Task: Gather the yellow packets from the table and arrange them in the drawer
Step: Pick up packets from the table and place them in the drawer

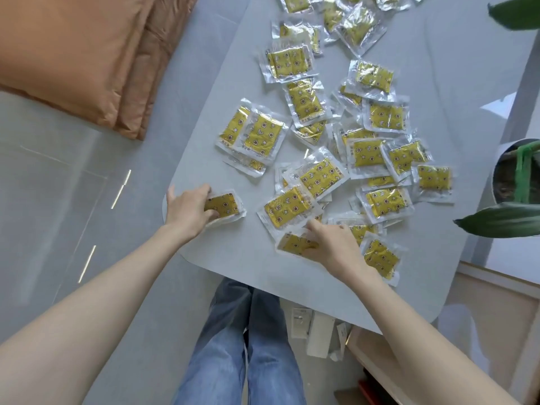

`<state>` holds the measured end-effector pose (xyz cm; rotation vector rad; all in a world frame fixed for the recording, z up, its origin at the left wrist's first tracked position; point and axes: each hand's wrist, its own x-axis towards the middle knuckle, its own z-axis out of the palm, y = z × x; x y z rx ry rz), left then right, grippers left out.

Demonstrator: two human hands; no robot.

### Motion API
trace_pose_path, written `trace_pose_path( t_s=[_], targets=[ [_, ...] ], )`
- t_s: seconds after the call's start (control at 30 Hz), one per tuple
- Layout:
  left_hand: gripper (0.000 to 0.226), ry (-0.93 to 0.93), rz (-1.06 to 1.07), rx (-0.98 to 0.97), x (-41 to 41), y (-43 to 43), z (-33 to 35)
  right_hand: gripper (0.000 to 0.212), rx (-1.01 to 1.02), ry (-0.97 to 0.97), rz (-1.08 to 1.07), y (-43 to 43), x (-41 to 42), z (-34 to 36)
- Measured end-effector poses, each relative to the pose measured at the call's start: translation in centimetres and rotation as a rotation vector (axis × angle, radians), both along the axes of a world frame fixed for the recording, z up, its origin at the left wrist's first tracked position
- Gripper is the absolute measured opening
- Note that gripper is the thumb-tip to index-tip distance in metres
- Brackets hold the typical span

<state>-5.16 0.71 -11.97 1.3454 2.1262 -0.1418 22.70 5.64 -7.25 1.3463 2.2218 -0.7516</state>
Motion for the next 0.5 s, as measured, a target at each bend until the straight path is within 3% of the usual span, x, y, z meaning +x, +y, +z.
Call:
trace_pose_path(
  t_s=[0.1,0.27,0.5],
  targets=[
    [0.030,-0.104,0.078,-0.005,-0.6,-0.6,1.1,0.034,0.027,0.056,0.115,3.0,-3.0,1.4],
    [0.026,-0.302,0.327,0.034,-1.2,-1.6,3.1,0.055,0.047,-0.162,0.400,6.7,-7.3,-1.2],
    [0.020,-0.453,0.532,0.107,-1.3,-3.4,4.0,0.053,0.070,-0.227,0.507,5.8,-8.6,-3.4]
  ],
)
